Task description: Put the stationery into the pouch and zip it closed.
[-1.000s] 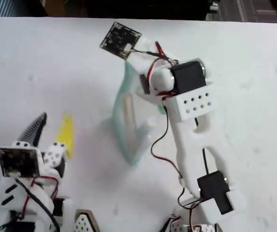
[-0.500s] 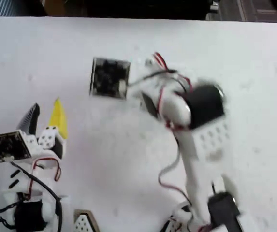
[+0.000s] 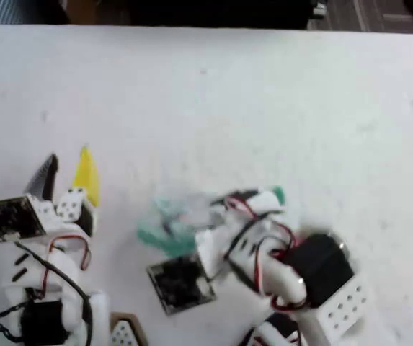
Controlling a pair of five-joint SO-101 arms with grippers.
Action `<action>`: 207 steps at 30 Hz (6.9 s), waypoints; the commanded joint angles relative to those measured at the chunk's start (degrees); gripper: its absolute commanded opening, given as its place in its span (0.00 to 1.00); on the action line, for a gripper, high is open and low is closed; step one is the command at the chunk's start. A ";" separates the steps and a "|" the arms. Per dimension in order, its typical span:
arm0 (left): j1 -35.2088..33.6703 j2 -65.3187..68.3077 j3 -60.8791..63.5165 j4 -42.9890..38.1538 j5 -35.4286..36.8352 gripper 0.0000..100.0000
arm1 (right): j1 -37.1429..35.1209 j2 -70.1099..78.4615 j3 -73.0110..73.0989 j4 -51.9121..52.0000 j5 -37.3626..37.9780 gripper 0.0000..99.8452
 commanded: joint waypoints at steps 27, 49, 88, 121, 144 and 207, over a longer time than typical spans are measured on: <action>45.23 -0.13 -5.89 17.67 -19.87 0.20 | 5.85 1.98 6.51 -23.78 -11.25 0.02; 23.16 -0.22 -12.48 16.18 -3.25 0.20 | 9.54 5.76 -3.08 -28.53 -32.26 0.02; 28.44 -0.22 -6.86 8.70 -3.60 0.20 | 1.45 5.58 -16.88 -13.05 -28.48 0.02; 41.54 -0.22 -10.11 16.97 -9.93 0.30 | -8.57 6.11 -22.15 -0.75 -10.20 0.02; 41.19 -0.22 -9.67 15.56 -9.76 0.02 | -7.60 5.49 -14.77 -7.60 -31.03 0.38; 35.82 -0.22 3.87 -3.96 -9.58 0.02 | -2.95 -21.58 6.51 -27.38 -55.38 0.03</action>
